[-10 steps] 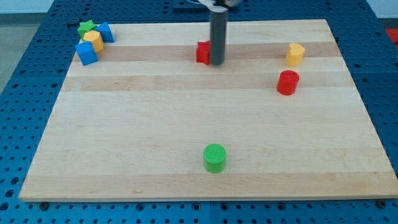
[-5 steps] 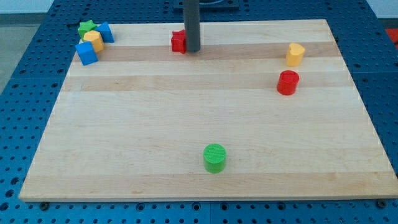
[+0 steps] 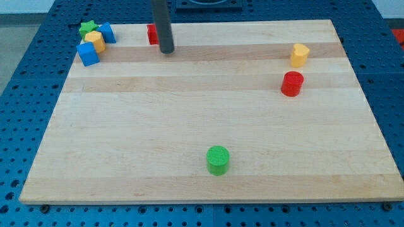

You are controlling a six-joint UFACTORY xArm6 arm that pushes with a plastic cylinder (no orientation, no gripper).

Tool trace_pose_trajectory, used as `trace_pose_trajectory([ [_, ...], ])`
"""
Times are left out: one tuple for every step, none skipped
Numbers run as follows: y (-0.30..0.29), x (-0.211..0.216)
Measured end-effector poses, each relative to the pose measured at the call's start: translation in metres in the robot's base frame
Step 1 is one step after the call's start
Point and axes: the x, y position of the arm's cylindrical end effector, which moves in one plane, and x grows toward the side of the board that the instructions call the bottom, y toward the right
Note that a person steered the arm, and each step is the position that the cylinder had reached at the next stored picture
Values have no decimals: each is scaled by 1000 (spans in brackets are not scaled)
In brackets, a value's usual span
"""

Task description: Push the red star towards the blue triangle

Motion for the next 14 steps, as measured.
trace_pose_trajectory([
  [33,-16],
  [46,-40],
  [27,-54],
  [-5,-58],
  [-36,-58],
  [-48,-58],
  [-24,-36],
  [-1,-13],
  [-21,-12],
  [-53,-19],
  [-79,-22],
  [-101,-22],
  [-109,-19],
  [-103,2],
])
